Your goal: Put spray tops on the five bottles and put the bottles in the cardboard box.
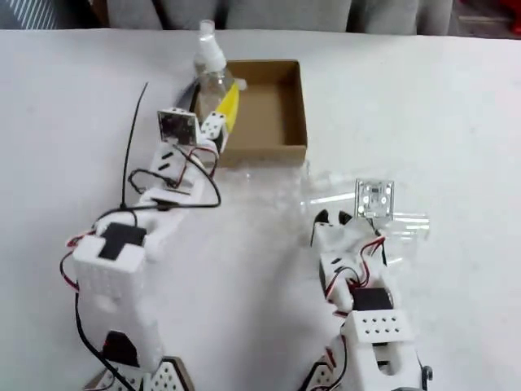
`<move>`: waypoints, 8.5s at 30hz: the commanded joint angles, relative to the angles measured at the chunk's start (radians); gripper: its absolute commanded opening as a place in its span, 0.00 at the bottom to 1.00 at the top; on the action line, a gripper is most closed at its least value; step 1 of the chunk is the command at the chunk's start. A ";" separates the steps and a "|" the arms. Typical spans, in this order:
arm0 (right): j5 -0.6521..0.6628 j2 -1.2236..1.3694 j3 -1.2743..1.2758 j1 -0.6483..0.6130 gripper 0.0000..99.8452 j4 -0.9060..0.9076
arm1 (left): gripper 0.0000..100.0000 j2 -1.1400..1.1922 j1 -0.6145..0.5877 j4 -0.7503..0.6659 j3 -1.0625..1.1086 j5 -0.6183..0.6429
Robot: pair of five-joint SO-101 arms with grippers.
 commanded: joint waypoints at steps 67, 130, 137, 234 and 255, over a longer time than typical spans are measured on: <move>0.003 -0.010 -0.006 0.015 0.09 -0.016 | 0.10 0.252 -0.116 0.026 -0.232 0.015; 0.005 -0.010 -0.006 0.015 0.09 -0.018 | 0.24 -0.047 -0.062 -0.006 0.048 0.095; 0.005 -0.010 -0.006 0.015 0.09 -0.018 | 0.24 -0.030 -0.071 0.034 -0.005 0.094; 0.092 -0.010 0.015 0.016 0.09 -0.018 | 0.19 -2.040 0.065 2.186 0.021 0.021; 0.262 -0.010 0.015 0.016 0.09 -0.007 | 0.03 -1.201 0.064 2.593 -0.324 0.198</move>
